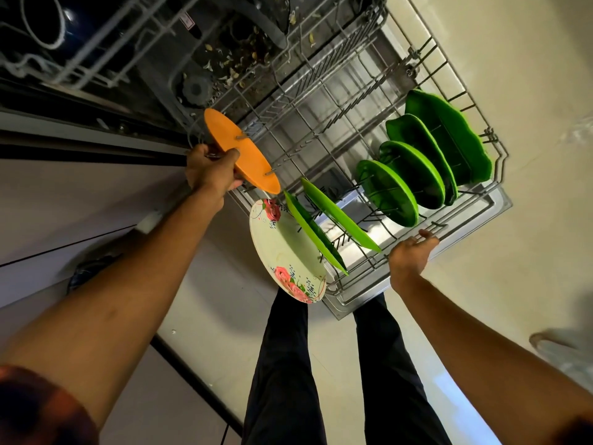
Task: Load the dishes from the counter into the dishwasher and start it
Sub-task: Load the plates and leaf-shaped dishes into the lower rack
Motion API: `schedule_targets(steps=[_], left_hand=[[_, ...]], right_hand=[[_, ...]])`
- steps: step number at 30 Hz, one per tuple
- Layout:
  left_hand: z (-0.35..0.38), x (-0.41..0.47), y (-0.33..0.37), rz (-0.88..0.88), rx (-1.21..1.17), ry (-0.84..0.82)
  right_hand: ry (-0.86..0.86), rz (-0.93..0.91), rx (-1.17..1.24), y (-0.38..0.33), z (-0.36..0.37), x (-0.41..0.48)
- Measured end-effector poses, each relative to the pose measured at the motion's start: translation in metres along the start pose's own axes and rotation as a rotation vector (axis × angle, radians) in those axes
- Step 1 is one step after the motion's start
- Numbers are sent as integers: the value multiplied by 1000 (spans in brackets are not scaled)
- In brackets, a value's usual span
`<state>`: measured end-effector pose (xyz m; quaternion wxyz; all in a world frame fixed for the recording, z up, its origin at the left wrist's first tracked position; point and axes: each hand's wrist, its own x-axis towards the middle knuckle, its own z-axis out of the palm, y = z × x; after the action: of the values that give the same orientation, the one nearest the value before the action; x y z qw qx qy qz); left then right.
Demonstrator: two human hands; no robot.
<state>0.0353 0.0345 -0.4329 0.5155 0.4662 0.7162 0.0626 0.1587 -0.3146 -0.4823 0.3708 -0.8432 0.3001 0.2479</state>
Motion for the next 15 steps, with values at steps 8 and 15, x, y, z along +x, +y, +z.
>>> schedule_targets(steps=[8, 15], left_hand=[[-11, -6, 1, -17, 16, -63], [-30, -19, -3, 7, 76, -161]], right_hand=[[-68, 78, -39, -15, -7, -15], [-145, 95, -183, -19, -22, -32]])
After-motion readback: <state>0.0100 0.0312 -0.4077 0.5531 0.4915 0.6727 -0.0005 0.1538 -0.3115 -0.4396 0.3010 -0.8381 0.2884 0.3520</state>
